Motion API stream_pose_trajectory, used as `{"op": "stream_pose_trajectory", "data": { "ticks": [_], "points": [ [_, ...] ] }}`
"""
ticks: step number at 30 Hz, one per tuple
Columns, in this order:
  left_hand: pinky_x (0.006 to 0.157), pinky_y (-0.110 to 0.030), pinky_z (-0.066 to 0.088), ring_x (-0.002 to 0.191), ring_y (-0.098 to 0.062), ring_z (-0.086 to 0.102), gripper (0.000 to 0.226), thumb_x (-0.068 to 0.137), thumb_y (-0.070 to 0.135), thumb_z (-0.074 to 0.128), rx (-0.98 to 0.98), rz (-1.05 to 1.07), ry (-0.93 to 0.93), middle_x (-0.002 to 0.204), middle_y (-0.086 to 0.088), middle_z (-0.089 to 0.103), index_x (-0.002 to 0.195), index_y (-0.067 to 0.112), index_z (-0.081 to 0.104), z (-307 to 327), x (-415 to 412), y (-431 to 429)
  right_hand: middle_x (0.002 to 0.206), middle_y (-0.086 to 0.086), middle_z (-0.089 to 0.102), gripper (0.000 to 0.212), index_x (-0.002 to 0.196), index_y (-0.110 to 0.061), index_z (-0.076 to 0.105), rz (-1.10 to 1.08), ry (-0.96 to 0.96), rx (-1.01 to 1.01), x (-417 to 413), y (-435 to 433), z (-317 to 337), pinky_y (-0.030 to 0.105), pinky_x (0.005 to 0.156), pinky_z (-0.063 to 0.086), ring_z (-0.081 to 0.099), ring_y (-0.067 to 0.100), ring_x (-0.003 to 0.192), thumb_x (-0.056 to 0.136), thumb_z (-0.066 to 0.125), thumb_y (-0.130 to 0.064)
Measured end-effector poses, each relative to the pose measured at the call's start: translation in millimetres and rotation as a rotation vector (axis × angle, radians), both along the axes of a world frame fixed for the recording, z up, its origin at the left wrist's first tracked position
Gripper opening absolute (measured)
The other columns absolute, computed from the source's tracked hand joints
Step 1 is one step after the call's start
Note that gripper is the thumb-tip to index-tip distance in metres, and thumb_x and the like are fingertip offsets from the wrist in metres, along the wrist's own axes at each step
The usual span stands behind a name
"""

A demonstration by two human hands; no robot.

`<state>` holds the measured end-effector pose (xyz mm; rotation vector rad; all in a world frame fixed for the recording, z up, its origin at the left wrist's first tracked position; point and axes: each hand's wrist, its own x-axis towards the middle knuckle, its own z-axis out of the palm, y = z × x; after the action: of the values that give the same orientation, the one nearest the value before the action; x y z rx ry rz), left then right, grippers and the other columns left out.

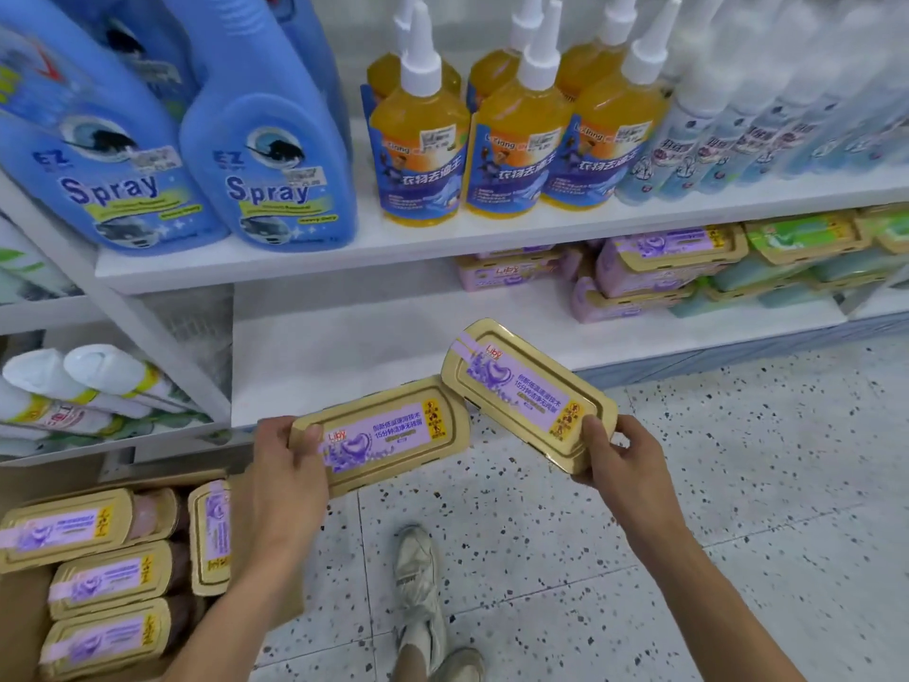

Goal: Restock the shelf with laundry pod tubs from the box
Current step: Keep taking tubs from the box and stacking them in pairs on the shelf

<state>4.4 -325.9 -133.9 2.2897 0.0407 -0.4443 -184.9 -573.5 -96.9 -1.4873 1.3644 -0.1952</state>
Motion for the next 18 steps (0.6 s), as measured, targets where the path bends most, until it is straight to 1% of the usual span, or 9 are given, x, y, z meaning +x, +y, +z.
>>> {"op": "stream_pose_trajectory", "data": {
  "ticks": [1,3,6,7,9,12,15,16,18],
  "points": [
    [0.085,-0.052,0.054,0.085,-0.020,0.063,0.020,0.105,0.041,0.048,0.007,0.018,0.014,0.091,0.009,0.062,0.118,0.027,0.046,-1,7,-9,0.085,-0.001,0.077,0.024,0.112,-0.015,0.064,-0.009,0.007,0.006,3,-8,-1,0.044,0.076,0.064,0.074,0.015,0.075,0.101,0.056,-0.034],
    [0.083,-0.050,0.054,0.091,-0.031,0.066,0.016,0.105,0.038,0.050,-0.018,0.054,0.053,0.097,-0.002,0.064,0.114,0.025,0.045,-4,19,-28,0.088,0.001,0.077,0.025,0.113,-0.013,0.063,-0.026,0.019,0.014,11,-22,-3,0.039,0.073,0.064,0.074,0.017,0.079,0.101,0.055,-0.033],
    [0.078,-0.047,0.053,0.090,-0.036,0.068,0.013,0.105,0.035,0.051,-0.022,0.063,0.036,0.097,-0.008,0.068,0.110,0.026,0.044,-10,37,-48,0.090,0.004,0.076,0.023,0.112,-0.014,0.062,0.007,0.034,0.010,25,-48,-14,0.029,0.064,0.062,0.074,0.019,0.081,0.102,0.055,-0.033],
    [0.078,-0.049,0.054,0.089,-0.036,0.067,0.013,0.105,0.035,0.051,-0.014,0.064,0.032,0.096,-0.009,0.068,0.109,0.025,0.045,-14,43,-54,0.092,0.004,0.076,0.023,0.112,-0.015,0.063,0.025,0.051,0.001,29,-57,-19,0.029,0.064,0.062,0.075,0.019,0.082,0.101,0.055,-0.034],
    [0.079,-0.050,0.055,0.087,-0.035,0.067,0.012,0.105,0.033,0.052,-0.015,0.061,0.028,0.091,-0.006,0.067,0.110,0.023,0.046,-23,56,-64,0.093,0.007,0.076,0.026,0.114,-0.015,0.064,0.069,0.072,-0.008,37,-75,-32,0.036,0.069,0.064,0.075,0.020,0.081,0.100,0.056,-0.036],
    [0.075,-0.048,0.056,0.080,-0.034,0.069,0.011,0.105,0.031,0.053,-0.009,0.060,0.024,0.083,0.001,0.064,0.110,0.022,0.049,-43,70,-78,0.094,0.010,0.076,0.028,0.112,-0.011,0.066,0.143,0.062,0.014,49,-104,-55,0.040,0.072,0.064,0.074,0.022,0.082,0.100,0.057,-0.034],
    [0.072,-0.043,0.055,0.084,-0.030,0.069,0.013,0.104,0.032,0.054,-0.024,0.057,0.006,0.091,-0.002,0.065,0.111,0.021,0.052,-63,82,-87,0.091,0.009,0.078,0.026,0.111,-0.014,0.068,0.214,0.052,0.031,61,-130,-78,0.042,0.077,0.064,0.076,0.025,0.080,0.099,0.058,-0.036],
    [0.072,-0.041,0.054,0.086,-0.030,0.069,0.015,0.104,0.033,0.055,-0.030,0.050,0.001,0.096,-0.004,0.066,0.112,0.021,0.054,-67,87,-88,0.091,0.009,0.078,0.025,0.111,-0.015,0.069,0.227,0.038,0.036,64,-137,-82,0.040,0.075,0.064,0.076,0.026,0.080,0.099,0.059,-0.035],
    [0.077,-0.040,0.051,0.090,-0.029,0.067,0.020,0.102,0.034,0.058,-0.051,0.042,-0.034,0.102,-0.006,0.068,0.116,0.019,0.059,-84,96,-86,0.091,0.009,0.078,0.023,0.111,-0.015,0.071,0.253,-0.016,0.047,70,-149,-94,0.033,0.068,0.063,0.076,0.025,0.078,0.099,0.061,-0.032]
  ]
}}
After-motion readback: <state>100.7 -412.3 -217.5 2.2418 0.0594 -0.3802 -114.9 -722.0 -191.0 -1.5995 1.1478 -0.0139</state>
